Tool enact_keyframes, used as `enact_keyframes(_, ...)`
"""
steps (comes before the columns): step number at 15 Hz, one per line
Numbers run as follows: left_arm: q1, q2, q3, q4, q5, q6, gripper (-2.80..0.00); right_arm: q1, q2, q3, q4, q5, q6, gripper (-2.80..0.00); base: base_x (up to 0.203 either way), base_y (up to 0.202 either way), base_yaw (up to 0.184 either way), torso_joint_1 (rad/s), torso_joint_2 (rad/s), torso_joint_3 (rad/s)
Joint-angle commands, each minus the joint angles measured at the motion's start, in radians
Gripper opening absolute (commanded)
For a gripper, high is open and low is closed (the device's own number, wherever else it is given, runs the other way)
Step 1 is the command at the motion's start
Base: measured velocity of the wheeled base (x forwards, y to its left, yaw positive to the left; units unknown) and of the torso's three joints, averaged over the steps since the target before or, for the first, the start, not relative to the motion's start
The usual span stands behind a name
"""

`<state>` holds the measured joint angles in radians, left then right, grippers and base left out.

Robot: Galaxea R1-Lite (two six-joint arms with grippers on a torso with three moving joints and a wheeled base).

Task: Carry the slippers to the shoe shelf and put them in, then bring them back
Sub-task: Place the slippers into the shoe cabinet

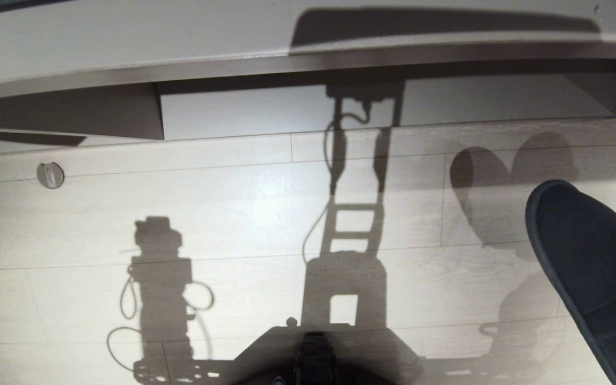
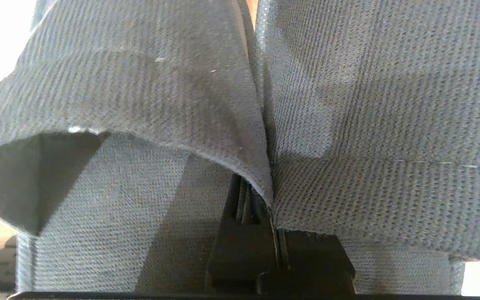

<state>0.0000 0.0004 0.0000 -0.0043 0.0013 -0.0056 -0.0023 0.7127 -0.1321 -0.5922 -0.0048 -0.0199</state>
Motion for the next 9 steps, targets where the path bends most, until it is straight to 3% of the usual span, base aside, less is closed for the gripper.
enact_keyframes(1, 0.000, 0.000, 0.000, 0.000, 0.000, 0.000, -2.80, -0.002, 0.136, 0.001, -0.048, 0.000, 0.003, -2.80, 0.000, 0.000, 0.000, 0.000, 0.00, 0.000)
enact_keyframes(9, 0.000, 0.001, 0.000, 0.000, 0.000, 0.000, -2.80, -0.002, 0.431, -0.013, -0.395, 0.007, 0.015, -2.80, 0.000, 0.000, 0.000, 0.000, 0.00, 0.000)
